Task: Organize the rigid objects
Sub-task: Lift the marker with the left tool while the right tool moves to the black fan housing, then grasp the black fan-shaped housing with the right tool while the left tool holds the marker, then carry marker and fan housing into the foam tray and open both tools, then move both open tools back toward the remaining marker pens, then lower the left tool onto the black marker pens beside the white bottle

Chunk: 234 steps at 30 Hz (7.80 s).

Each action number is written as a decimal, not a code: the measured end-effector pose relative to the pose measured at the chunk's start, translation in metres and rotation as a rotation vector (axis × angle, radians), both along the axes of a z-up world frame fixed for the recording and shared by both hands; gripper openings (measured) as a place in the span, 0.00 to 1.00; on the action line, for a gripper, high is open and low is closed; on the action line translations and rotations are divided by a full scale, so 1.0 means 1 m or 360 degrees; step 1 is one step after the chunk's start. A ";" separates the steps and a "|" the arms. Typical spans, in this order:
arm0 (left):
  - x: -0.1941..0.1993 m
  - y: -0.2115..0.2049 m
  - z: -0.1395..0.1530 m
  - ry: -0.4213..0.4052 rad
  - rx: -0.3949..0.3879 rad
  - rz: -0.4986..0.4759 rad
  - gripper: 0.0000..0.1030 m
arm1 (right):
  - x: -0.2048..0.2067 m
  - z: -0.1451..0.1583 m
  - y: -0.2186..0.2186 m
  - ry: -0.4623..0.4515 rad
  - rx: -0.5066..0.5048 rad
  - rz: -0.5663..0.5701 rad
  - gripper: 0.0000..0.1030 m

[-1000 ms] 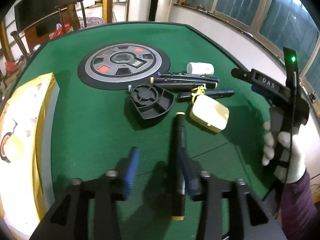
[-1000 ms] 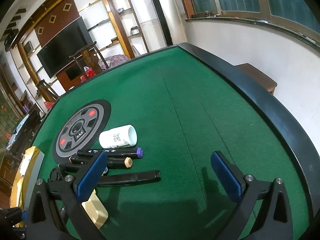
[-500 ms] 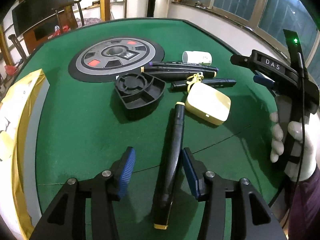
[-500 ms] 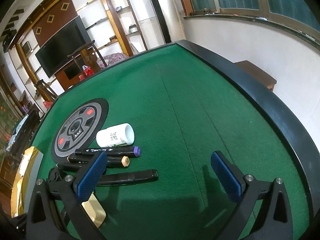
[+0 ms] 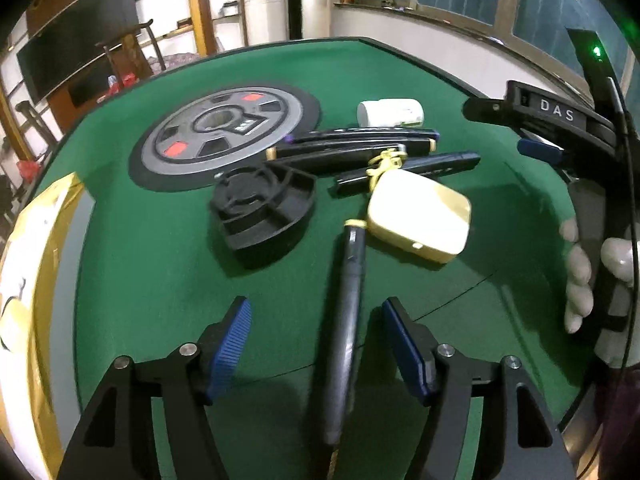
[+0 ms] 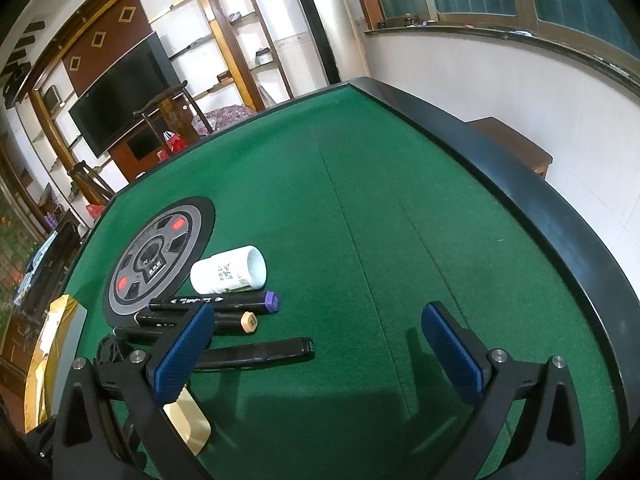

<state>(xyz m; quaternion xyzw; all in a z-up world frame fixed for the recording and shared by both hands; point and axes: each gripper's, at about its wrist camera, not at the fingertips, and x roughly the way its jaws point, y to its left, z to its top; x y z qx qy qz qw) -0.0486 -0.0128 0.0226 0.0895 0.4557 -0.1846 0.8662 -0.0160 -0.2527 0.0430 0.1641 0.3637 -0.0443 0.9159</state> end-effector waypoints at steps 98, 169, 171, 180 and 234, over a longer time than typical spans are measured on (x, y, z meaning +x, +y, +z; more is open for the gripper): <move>-0.018 0.312 0.037 0.0066 -0.0696 0.0356 0.14 | -0.020 0.026 0.405 0.0264 -0.0237 0.1397 0.63; -0.019 0.202 0.084 -0.0041 -0.0848 0.0232 0.62 | -0.115 0.039 0.088 0.0058 -0.0208 0.0183 0.73; -0.013 0.166 0.086 -0.0006 -0.0831 0.0135 0.62 | -0.127 0.043 0.069 0.0020 -0.0234 0.0114 0.73; -0.012 0.085 0.073 0.0178 -0.0704 0.0031 0.62 | -0.124 0.046 0.022 -0.0116 -0.0200 0.0005 0.92; 0.124 -0.038 0.004 0.0346 -0.0003 -0.0011 0.69 | 0.007 0.002 -0.023 -0.0049 -0.0017 0.0046 0.92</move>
